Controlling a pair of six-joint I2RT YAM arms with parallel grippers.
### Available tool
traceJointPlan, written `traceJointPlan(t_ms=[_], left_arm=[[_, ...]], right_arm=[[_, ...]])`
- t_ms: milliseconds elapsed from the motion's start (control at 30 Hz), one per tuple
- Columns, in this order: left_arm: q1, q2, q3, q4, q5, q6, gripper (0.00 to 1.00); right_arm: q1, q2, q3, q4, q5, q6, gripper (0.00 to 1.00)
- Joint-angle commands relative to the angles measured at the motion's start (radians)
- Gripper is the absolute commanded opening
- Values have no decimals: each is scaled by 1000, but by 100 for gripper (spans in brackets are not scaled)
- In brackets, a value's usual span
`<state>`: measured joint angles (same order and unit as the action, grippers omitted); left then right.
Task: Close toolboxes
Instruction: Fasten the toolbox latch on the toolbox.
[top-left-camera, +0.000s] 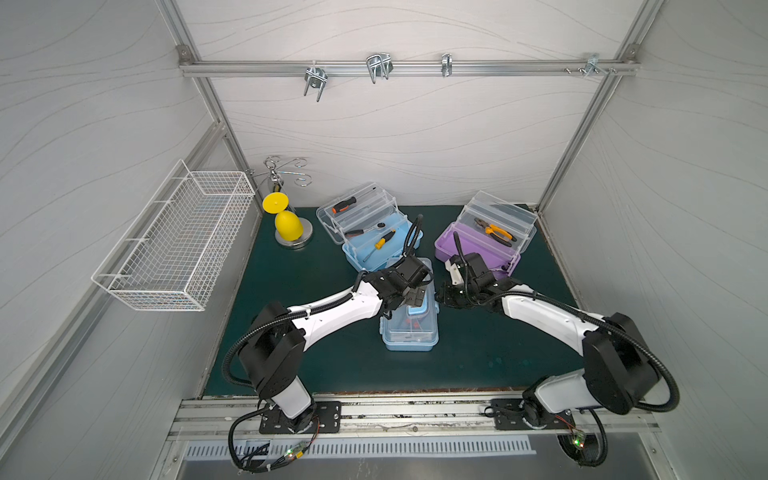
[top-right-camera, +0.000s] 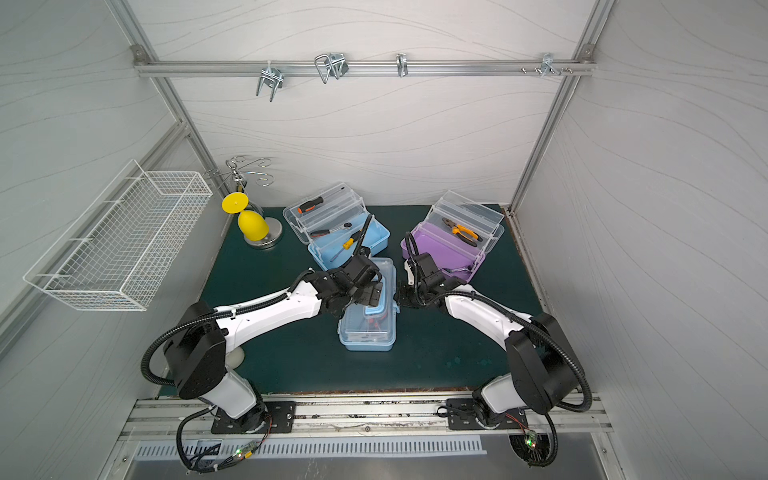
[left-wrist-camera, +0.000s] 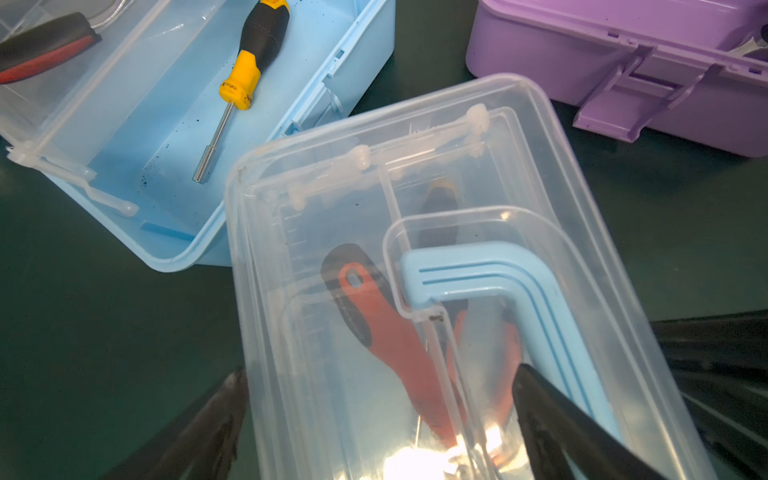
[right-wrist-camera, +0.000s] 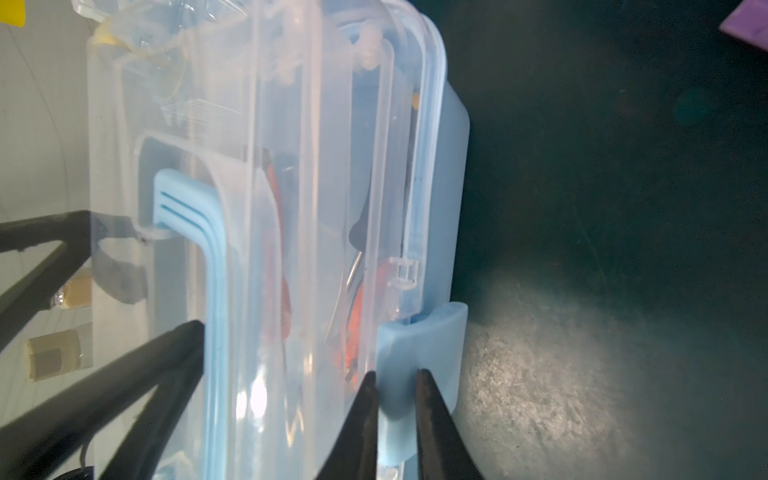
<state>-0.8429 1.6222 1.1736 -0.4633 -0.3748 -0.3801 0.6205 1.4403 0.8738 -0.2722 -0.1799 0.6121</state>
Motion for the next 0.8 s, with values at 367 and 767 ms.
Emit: traceJointPlan(t_ms=[367,767], left_arm=[[-5,81,-69,-123,105,6,99],[-2,96,-63,-120,112,7,99]], right_arm=[[11,-28,17,-60,22,-45,28],[-39,-69,31,-87,8,-67,32]])
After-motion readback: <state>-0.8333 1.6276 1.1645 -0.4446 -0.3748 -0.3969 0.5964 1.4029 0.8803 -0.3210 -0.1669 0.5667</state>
